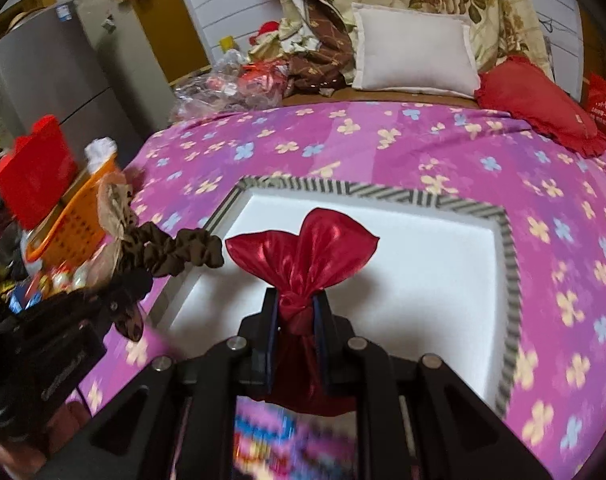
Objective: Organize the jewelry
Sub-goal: 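Carry both bows into the striped box and open both tools to release them, then withdraw both open tools from the box back toward the bracelets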
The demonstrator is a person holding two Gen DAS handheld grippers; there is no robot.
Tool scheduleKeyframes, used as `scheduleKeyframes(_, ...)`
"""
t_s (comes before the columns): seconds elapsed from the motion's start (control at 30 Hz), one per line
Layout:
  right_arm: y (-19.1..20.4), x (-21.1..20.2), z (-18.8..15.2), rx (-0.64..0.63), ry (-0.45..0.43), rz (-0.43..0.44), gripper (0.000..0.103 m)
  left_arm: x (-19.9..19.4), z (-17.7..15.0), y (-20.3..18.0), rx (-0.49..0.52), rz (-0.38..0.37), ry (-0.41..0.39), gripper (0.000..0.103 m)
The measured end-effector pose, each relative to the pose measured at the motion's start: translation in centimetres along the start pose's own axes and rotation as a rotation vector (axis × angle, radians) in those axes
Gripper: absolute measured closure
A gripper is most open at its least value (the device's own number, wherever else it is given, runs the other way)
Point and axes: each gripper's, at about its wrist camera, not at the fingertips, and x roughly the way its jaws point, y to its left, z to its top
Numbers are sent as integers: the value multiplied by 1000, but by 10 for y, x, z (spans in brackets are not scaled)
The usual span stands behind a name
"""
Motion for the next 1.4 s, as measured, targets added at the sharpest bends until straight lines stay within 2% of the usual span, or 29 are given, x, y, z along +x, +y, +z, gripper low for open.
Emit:
scheduleKeyframes(0.3,-15,84,40,80,49,-12,87,78,29,8,-10,51,60,103)
scheduleKeyframes(0.53,-17,127,48,90,95,-80,86,106,35,11,-5,64,80,103)
scheduleKeyframes(0.63,-21,139,48,107,113,-88,84,113,38,9,-1,94,95,102)
scheduleKeyframes(0.73,-22,140,49,125,110,-77,76,119,38,7,18,102,119,101)
scheduleKeyframes(0.77,-22,140,49,128,110,-73,73,120,38,7,26,110,122,95)
scheduleKeyframes(0.8,-23,140,49,133,108,-66,64,122,37,6,33,118,129,90)
scheduleKeyframes(0.83,-24,139,49,136,107,-62,51,123,37,7,31,118,136,88)
scheduleKeyframes(0.9,-25,135,48,141,104,-66,47,121,37,10,21,113,142,85)
scheduleKeyframes(1.0,-30,123,45,157,93,-54,47,115,35,13,20,102,139,78)
scheduleKeyframes(1.1,-34,109,41,165,77,-37,47,102,30,12,35,104,124,77)
scheduleKeyframes(1.4,-45,55,17,164,31,-59,46,43,12,16,34,121,40,77)
